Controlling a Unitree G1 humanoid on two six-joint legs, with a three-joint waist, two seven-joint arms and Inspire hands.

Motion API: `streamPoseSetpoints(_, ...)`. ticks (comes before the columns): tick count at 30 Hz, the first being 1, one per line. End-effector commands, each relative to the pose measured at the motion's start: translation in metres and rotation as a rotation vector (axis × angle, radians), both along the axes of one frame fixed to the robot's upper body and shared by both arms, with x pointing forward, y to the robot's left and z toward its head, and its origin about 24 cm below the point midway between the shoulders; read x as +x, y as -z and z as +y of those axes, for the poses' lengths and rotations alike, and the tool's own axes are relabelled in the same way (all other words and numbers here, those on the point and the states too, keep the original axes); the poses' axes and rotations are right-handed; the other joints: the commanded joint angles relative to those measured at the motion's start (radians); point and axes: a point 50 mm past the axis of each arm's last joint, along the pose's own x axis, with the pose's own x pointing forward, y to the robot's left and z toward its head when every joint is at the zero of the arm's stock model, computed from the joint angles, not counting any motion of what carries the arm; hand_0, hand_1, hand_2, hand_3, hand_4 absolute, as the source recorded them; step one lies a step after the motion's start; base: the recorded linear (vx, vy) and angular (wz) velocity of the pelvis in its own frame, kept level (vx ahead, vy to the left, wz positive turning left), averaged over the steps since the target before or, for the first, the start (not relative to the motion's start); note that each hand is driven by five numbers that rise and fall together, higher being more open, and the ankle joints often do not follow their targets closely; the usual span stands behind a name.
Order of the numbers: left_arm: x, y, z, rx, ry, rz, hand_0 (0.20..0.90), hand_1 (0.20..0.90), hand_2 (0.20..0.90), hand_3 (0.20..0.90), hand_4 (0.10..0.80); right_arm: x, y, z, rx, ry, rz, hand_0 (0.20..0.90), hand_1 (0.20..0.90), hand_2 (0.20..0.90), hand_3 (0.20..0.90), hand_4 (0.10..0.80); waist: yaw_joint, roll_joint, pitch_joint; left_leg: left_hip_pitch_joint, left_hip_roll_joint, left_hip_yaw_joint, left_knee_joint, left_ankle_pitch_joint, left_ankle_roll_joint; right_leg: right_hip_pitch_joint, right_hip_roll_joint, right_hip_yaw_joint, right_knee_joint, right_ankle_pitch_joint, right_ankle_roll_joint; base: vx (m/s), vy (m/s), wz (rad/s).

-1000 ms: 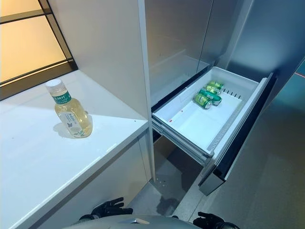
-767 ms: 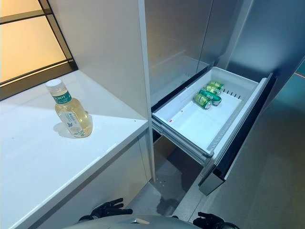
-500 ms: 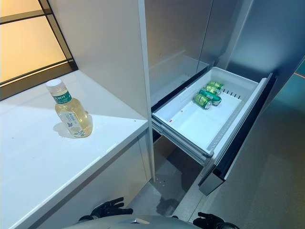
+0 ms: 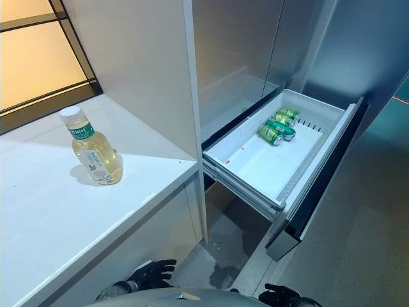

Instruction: Put drinks into fridge and close the fridge

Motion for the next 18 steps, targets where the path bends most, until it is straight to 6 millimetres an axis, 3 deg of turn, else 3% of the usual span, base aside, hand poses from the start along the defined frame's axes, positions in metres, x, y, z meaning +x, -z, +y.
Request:
streamPoseSetpoints(1, 0.059, -0.028, -0.038, 0.010, 0.380, -0.290, 0.900, 0.900, 0.900, 0.900, 0.800, 0.023, -0.002, 0.013, 0.055, -0.103, -0.034, 0.900, 0.900, 0.900, 0.900, 0.800, -0.020, 0.020, 0.034, -0.001, -0.027, 0.056, 0.006, -0.102, 0.001, 0.054, -0.020, -0.035, 0.036, -0.106, 0.095, 0.000, 0.000, 0.00)
streamPoseSetpoints(9, 0.108, -0.076, -0.070, 0.130, 0.754, -0.604, 0.900, 0.900, 0.900, 0.900, 0.800, 0.030, -0.005, 0.011, 0.039, -0.168, -0.039, 0.900, 0.900, 0.900, 0.900, 0.800, -0.048, 0.034, 0.041, -0.007, -0.025, 0.062, 0.006, -0.102, 0.001, 0.043, -0.023, -0.025, 0.038, -0.101, 0.106, -0.002, 0.006, -0.01)
streamPoseSetpoints(18, 0.137, -0.134, -0.087, 0.081, 0.874, -0.882, 0.900, 0.900, 0.900, 0.900, 0.800, 0.032, -0.005, 0.011, 0.026, -0.171, -0.038, 0.900, 0.900, 0.900, 0.900, 0.800, -0.051, 0.041, 0.035, -0.011, -0.029, 0.055, 0.006, -0.100, 0.005, 0.047, -0.026, -0.025, 0.027, -0.095, 0.107, 0.000, 0.002, 0.00)
